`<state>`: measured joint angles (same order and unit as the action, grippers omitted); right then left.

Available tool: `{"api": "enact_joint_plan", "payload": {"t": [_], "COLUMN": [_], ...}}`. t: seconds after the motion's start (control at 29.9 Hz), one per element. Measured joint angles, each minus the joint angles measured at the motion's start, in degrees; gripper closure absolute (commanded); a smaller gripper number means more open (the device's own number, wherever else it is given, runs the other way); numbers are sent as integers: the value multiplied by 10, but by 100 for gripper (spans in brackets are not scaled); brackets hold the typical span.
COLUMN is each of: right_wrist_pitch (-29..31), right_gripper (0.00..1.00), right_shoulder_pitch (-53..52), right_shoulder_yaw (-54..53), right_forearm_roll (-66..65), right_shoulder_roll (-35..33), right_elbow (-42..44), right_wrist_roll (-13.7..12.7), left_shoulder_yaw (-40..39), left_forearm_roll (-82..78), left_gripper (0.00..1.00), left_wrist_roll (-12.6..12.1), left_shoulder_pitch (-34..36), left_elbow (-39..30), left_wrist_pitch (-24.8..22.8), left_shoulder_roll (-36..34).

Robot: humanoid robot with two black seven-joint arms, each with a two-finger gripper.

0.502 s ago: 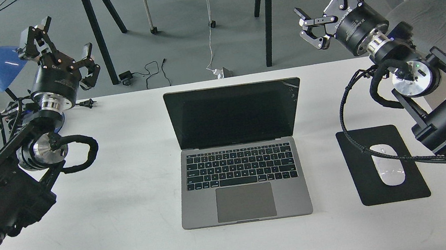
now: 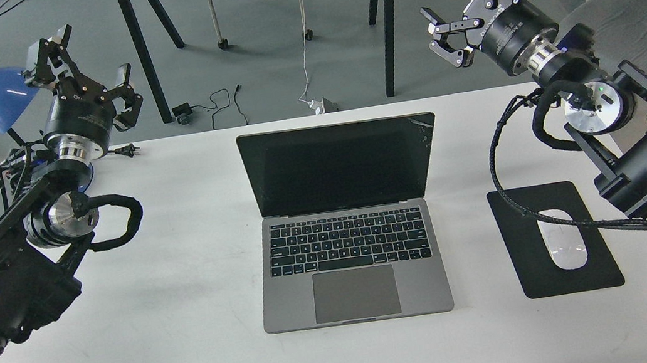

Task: Close notebook with right arm
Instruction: 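Swing the right gripper inward above the laptop's screen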

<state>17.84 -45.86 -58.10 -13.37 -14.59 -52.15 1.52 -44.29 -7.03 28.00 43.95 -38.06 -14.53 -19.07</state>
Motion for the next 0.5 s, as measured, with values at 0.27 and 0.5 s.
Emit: {"api": "enact_joint_plan", "payload": {"t": [0.27,0.5], "right_wrist_pitch": [-11,-11], "right_gripper": [0,0], "right_shoulder_pitch": [-104,-181], "right_shoulder_yaw": [163,278], "right_forearm_roll": [-7,-9], "right_shoulder_roll": [4,17], "right_elbow": [65,117], "right_wrist_roll": [0,-1], "left_shoulder_yaw": [0,0], "left_forearm_roll": [0,0], "left_gripper": [0,0], "left_wrist_roll": [0,0], "left_shoulder_pitch": [0,0], "left_elbow": [0,0], "left_wrist_pitch": [0,0], "left_shoulder_roll": [0,0]}}
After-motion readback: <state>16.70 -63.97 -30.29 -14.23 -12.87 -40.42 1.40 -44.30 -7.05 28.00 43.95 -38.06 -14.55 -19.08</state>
